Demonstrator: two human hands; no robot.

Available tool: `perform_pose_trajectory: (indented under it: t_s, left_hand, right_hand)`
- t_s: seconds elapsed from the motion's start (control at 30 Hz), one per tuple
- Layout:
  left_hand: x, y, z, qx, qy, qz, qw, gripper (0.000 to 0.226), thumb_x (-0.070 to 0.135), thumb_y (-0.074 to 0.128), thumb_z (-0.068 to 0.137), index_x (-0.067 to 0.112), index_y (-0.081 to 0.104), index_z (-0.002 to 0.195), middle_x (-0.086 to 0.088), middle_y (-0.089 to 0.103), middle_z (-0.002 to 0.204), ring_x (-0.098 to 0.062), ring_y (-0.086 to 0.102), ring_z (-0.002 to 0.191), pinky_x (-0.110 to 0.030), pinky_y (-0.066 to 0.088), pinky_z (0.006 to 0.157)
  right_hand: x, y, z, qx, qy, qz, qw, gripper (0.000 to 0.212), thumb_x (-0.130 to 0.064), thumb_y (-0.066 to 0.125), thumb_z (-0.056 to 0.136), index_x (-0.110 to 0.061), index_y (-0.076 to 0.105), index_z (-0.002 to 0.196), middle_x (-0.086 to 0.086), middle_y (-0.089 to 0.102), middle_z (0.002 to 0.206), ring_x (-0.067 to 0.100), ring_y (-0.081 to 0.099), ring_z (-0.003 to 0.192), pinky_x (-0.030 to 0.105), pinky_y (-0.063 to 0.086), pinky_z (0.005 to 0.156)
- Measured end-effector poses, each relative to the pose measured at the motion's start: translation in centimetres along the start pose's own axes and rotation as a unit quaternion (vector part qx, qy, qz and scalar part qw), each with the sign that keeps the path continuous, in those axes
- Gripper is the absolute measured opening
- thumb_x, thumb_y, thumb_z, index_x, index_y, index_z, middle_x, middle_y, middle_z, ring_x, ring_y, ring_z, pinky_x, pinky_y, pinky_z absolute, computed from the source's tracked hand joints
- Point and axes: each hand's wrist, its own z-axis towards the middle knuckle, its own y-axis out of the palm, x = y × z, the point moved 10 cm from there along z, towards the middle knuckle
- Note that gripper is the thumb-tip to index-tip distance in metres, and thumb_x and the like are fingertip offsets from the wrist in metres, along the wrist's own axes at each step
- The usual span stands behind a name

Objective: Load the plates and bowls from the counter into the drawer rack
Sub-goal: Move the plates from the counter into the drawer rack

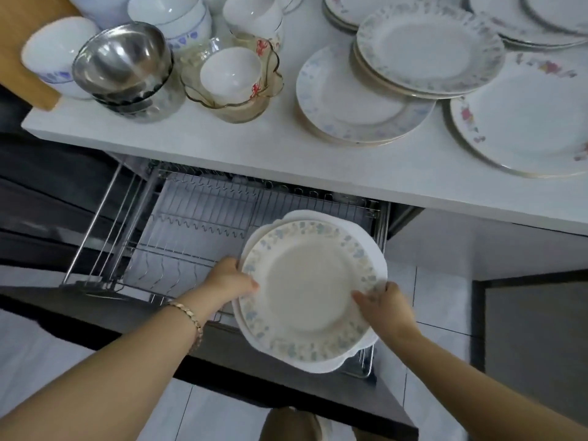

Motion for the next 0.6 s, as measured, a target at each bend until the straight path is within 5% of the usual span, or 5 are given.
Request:
perform_pose_trajectory:
  t_s: [0.23, 0.4, 0.6]
  left_hand:
    - [-1.0, 0.2, 11.5, 0.068, 0.011, -0.019, 0.997, 0.025, 0.003, 0.063, 0.075, 0.002, 0.065, 0.1, -0.015, 0.069, 0.105, -0.031, 0.066, 0.098, -0.037, 0.056, 0.085]
    - [1.0, 3.3, 18.3, 0.044, 0.039, 0.002, 0.998, 0.03, 0.007, 0.065, 0.079, 0.005, 0.061, 0.108, -0.012, 0.068, 0.108, -0.03, 0.066, 0.098, -0.03, 0.057, 0.074]
    - [3.3, 6.0, 22.8, 0.04, 0.049, 0.019, 0.998, 0.032, 0.006, 0.067, 0.079, 0.005, 0.06, 0.11, -0.012, 0.067, 0.111, -0.029, 0.067, 0.098, -0.023, 0.052, 0.068]
  right_hand:
    - [-3.5, 5.7, 9.4, 0.005, -0.013, -0.024, 1.0, 0.053, -0.019, 0.056, 0.089, 0.001, 0.034, 0.134, 0.022, 0.049, 0.129, 0.035, 0.057, 0.109, 0.039, 0.051, 0.088]
    - [-2.8, 6.1, 15.0, 0.066, 0.013, -0.045, 0.997, 0.042, -0.015, 0.052, 0.091, 0.002, 0.041, 0.128, 0.024, 0.052, 0.124, 0.034, 0.057, 0.101, 0.028, 0.043, 0.072]
    - [-1.1, 5.7, 18.2, 0.149, 0.068, -0.008, 0.986, 0.04, -0.001, 0.04, 0.09, -0.007, 0.042, 0.13, 0.021, 0.047, 0.124, 0.028, 0.051, 0.099, 0.033, 0.044, 0.085]
